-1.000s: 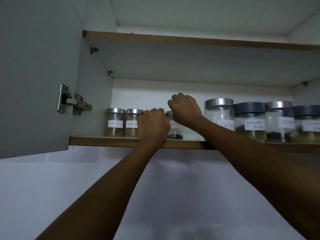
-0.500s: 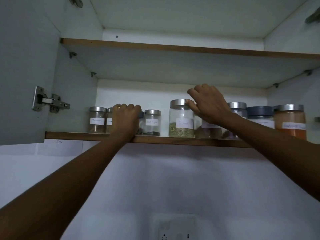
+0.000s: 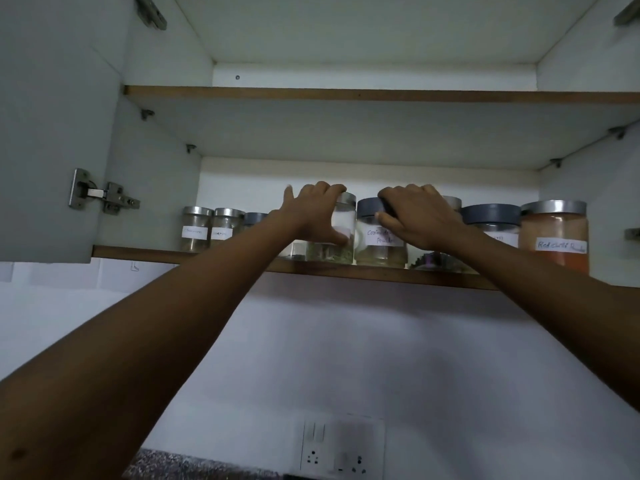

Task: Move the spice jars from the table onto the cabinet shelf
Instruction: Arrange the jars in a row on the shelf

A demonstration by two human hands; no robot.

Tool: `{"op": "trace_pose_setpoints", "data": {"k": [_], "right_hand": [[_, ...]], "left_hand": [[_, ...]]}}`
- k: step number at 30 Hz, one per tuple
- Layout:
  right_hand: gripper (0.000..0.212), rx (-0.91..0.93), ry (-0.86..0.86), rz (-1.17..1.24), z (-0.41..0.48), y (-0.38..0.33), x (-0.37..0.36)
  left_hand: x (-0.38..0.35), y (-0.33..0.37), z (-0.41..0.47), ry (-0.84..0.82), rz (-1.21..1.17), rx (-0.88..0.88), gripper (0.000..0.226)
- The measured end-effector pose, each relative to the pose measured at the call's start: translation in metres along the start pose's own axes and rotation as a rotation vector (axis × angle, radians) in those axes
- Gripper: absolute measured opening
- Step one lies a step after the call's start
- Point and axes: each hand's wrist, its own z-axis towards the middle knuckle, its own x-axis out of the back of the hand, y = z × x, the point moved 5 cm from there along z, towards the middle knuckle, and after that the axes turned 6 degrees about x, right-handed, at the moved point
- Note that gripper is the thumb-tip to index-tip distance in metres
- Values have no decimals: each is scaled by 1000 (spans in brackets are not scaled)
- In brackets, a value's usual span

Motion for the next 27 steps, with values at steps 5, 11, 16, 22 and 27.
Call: {"op": "trace_pose_setpoints", "data": {"k": [5,11,16,22,27], "right_hand": [[49,10,-102,89,1,2,-3],[69,44,-282,43,10,0,2],[74,14,-429,-1,13,-5,8],[75,19,-463,-86,16,-11,3],[75,1,-507,-124,26,-16,-6]], "left_hand": [[3,-3,-3,-95,52,47,113],[1,-8,1,-59,56,-1,118],[0,-13,3,-19,93,-67,120],[-8,-18,11,2,107,-100,121],[-19,-26,23,23,122,-128,120]]}}
